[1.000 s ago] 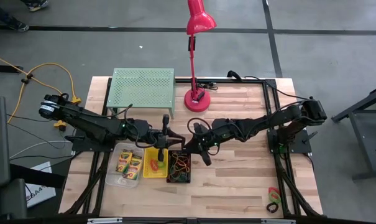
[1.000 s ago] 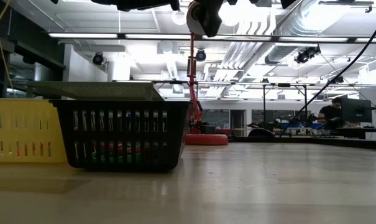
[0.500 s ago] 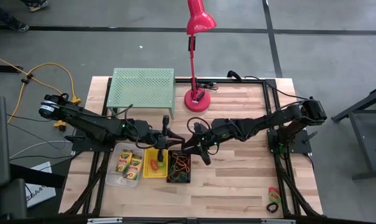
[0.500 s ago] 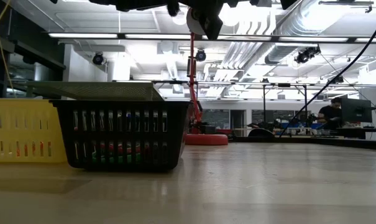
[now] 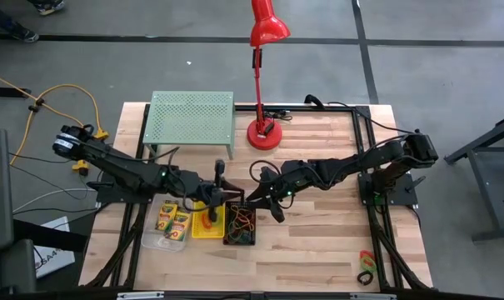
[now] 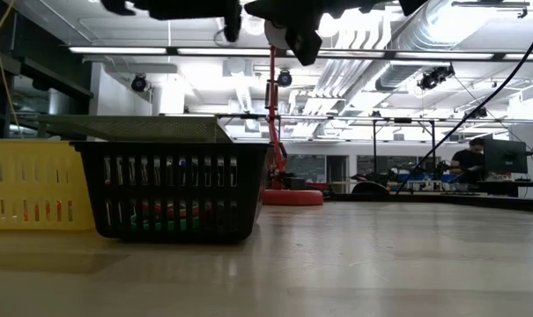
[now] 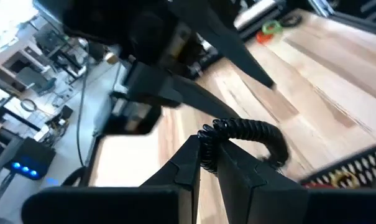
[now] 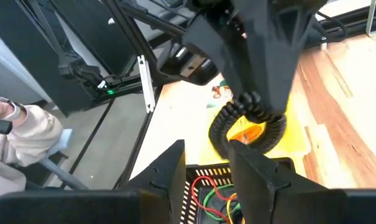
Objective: Pick & Place Office Desk Supplies
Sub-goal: Put the black spring keychain into the yellow bin
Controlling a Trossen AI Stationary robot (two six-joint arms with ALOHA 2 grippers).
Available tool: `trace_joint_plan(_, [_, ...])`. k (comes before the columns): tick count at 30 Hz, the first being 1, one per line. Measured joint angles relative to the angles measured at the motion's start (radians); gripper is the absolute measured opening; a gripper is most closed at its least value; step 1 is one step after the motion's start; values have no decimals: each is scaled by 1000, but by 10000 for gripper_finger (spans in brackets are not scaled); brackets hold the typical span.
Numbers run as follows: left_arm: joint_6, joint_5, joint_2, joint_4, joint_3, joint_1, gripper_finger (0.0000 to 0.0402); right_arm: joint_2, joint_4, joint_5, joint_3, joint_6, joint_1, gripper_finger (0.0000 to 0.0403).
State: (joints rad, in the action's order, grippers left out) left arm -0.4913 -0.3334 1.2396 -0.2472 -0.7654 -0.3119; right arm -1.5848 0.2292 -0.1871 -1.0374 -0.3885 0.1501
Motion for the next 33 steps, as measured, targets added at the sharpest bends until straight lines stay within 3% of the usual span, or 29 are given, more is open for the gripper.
trace_joint_plan(10, [215, -116, -6, 251, 0, -98, 37, 0, -24, 0, 0, -4, 0, 112])
trace_joint_plan(24, [716, -104, -6, 653, 0, -240, 37, 0, -40, 1, 0, -6, 0, 112])
trace_joint_plan(33, [758, -94, -6, 682, 0, -258, 37, 0, -40, 1, 0, -6, 0, 112])
